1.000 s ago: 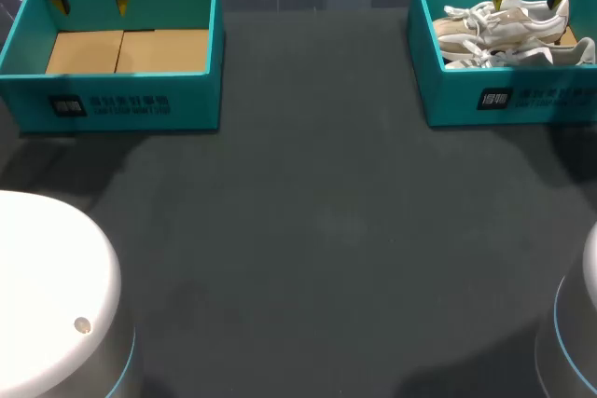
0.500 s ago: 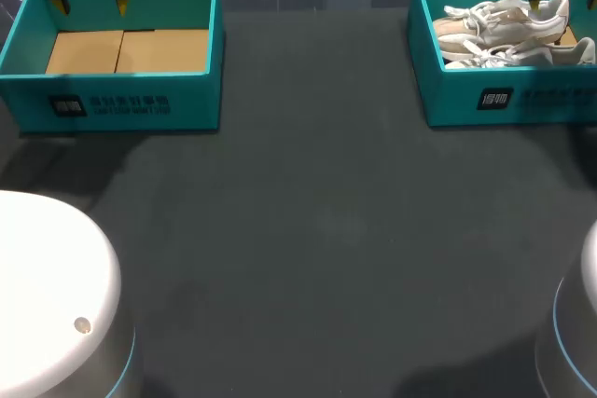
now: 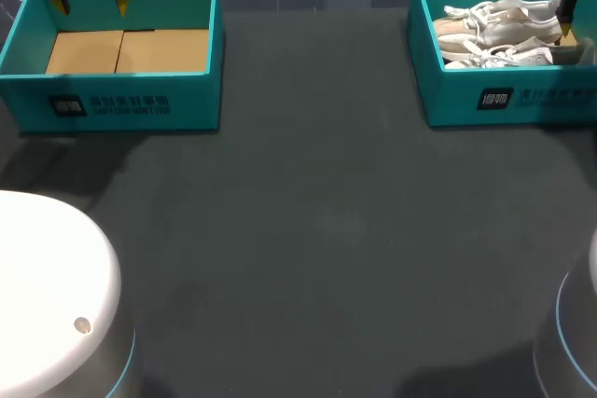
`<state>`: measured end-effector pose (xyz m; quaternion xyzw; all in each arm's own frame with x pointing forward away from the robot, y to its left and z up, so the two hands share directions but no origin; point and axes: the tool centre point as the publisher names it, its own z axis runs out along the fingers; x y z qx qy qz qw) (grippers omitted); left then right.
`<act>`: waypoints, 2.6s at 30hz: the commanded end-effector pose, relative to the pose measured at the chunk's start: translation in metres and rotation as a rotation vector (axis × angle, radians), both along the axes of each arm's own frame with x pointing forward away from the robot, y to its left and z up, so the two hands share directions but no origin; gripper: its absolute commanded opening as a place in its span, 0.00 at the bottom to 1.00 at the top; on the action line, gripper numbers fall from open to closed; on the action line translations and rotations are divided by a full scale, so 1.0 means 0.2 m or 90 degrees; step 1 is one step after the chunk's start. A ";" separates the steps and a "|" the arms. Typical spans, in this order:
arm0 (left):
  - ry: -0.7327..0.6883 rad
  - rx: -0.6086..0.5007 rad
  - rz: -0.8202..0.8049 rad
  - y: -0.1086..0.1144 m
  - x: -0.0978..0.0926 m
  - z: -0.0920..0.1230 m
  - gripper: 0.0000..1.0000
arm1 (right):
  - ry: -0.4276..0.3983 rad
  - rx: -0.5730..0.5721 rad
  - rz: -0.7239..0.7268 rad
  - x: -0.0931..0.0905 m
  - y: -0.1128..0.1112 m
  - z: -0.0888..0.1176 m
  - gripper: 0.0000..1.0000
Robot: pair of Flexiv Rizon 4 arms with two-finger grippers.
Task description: Take the shoe out of the shoebox, open the shoe tongue, remove and reinsert the insole, then place the shoe into the shoebox
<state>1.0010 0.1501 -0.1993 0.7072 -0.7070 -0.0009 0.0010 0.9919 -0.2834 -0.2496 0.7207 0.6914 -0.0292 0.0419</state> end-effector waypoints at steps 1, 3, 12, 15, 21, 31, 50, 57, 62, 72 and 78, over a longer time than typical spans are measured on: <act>0.000 0.000 0.000 0.00 0.00 0.00 1.00 | 0.009 0.006 0.002 0.05 -0.05 -0.06 0.95; 0.000 0.000 0.000 0.00 0.00 0.00 1.00 | 0.009 0.006 0.003 0.06 -0.08 -0.09 0.97; 0.000 0.000 0.000 0.00 0.00 0.00 1.00 | 0.030 -0.003 -0.005 0.11 -0.16 -0.23 0.95; 0.000 0.000 0.000 0.00 0.00 0.00 1.00 | 0.036 -0.001 -0.012 0.12 -0.18 -0.29 0.89; 0.000 0.000 0.000 0.00 0.00 0.00 1.00 | 0.039 0.001 -0.018 0.15 -0.20 -0.35 0.80; 0.000 0.000 0.000 0.00 0.00 0.00 1.00 | 0.044 0.002 -0.018 0.17 -0.21 -0.44 0.80; 0.000 0.000 0.000 0.00 0.00 0.00 1.00 | 0.046 0.025 -0.016 0.14 -0.21 -0.59 0.59; 0.000 0.000 0.000 0.00 0.00 0.00 1.00 | 0.048 0.030 -0.018 0.13 -0.21 -0.62 0.00; 0.000 0.000 0.000 0.00 0.00 0.00 1.00 | 0.050 0.032 -0.021 0.11 -0.21 -0.61 0.00; 0.000 0.000 0.000 0.00 0.00 0.00 1.00 | 0.044 0.032 -0.029 0.11 -0.23 -0.55 0.00; 0.000 0.000 0.000 0.00 0.00 0.00 1.00 | 0.050 0.027 -0.038 0.14 -0.24 -0.51 0.00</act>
